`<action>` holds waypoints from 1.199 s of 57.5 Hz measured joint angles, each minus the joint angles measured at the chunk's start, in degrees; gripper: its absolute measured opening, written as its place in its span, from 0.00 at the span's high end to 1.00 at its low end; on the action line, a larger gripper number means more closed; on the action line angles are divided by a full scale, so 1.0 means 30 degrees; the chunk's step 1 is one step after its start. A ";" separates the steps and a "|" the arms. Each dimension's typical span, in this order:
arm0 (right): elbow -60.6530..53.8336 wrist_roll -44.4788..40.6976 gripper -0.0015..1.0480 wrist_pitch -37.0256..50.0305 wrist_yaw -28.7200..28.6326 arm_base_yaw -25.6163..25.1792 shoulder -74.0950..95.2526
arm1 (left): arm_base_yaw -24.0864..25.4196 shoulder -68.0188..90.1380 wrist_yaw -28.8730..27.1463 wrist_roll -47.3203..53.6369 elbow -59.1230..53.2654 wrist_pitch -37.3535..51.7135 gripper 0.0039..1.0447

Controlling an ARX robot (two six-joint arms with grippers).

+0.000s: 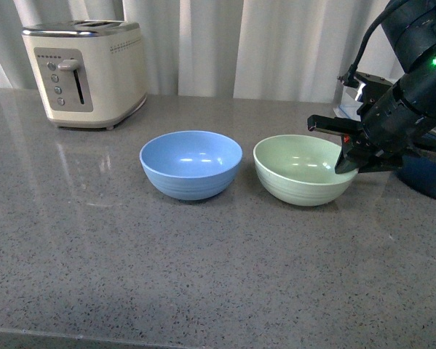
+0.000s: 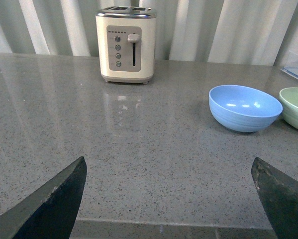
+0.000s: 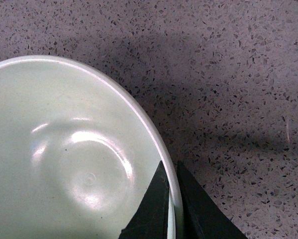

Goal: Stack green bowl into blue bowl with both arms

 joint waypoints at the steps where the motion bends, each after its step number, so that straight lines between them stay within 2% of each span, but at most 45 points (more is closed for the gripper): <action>1: 0.0022 -0.0007 0.99 0.0000 -0.0036 -0.0022 0.0000 | 0.0000 0.0000 0.0000 0.0000 0.0000 0.0000 0.06; 27: 0.1435 -0.0437 0.99 -0.0634 -0.0933 0.0095 -0.0969 | 0.0000 0.0000 0.0000 0.0000 0.0000 0.0000 0.06; 69: 0.4248 -0.0962 0.99 -0.1865 -0.2244 0.2812 -0.0532 | 0.0000 0.0000 0.0000 0.0000 0.0000 0.0000 0.06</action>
